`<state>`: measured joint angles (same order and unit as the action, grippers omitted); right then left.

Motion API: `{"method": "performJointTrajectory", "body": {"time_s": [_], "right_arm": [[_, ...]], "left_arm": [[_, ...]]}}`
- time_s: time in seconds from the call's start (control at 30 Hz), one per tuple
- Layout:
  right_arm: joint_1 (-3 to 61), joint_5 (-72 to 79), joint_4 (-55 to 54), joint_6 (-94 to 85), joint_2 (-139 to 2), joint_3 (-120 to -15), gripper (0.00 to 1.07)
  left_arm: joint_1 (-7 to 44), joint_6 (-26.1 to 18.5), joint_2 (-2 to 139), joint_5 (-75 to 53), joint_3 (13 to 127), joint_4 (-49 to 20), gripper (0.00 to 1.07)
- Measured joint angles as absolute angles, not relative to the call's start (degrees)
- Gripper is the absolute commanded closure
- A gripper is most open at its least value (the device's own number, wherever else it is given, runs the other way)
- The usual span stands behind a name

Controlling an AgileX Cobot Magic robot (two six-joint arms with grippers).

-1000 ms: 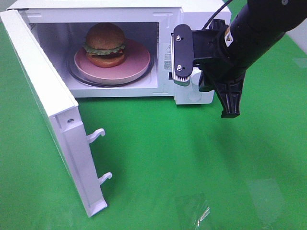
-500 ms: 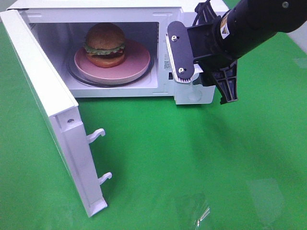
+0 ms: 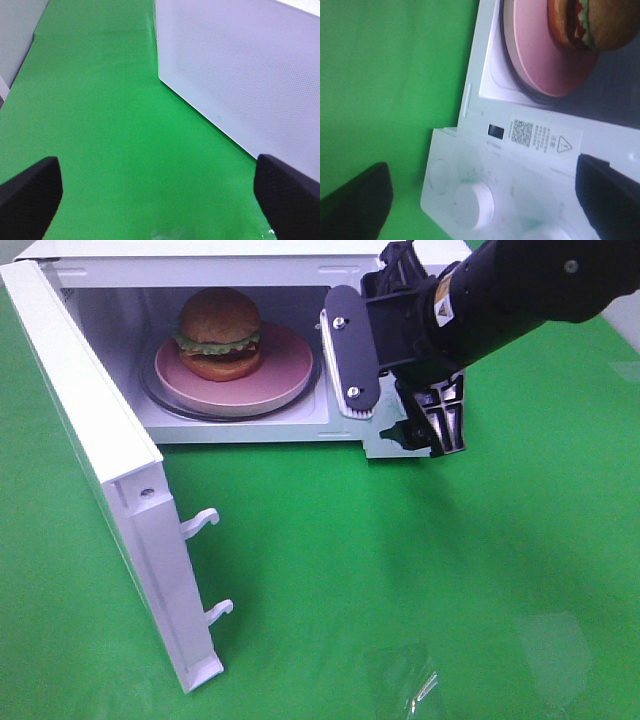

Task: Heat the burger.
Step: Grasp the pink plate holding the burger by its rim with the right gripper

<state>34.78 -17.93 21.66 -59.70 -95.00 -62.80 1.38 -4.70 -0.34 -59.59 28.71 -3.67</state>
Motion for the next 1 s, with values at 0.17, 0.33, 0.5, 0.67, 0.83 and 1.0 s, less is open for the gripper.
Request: {"method": "performJointTrajectory", "body": {"time_s": [0.17,0.33,0.5,0.67,0.83,1.0], "right_arm": [[36.73,-15.41,21.66,-59.70,-98.72,-64.17,0.11],[37.01,-13.58,21.66,-59.70,-101.59,-66.35,0.11],[37.36,-12.20,21.66,-59.24,-106.17,-69.67,0.12],[37.36,-12.03,21.66,-58.44,-111.55,-73.51,0.13],[37.36,-12.03,21.60,-56.72,-114.82,-77.29,0.13],[37.36,-11.97,21.60,-56.49,-117.34,-80.67,0.13]], "left_arm": [[1.38,-4.70,-0.34,-59.59,28.71,-3.67,0.10],[1.38,-4.70,-0.34,-59.59,28.71,-3.67,0.10],[1.38,-4.70,-0.34,-59.59,28.71,-3.67,0.10],[1.38,-4.70,-0.34,-59.59,28.71,-3.67,0.10],[1.38,-4.70,-0.34,-59.59,28.71,-3.67,0.10],[1.38,-4.70,-0.34,-59.59,28.71,-3.67,0.10]]}}
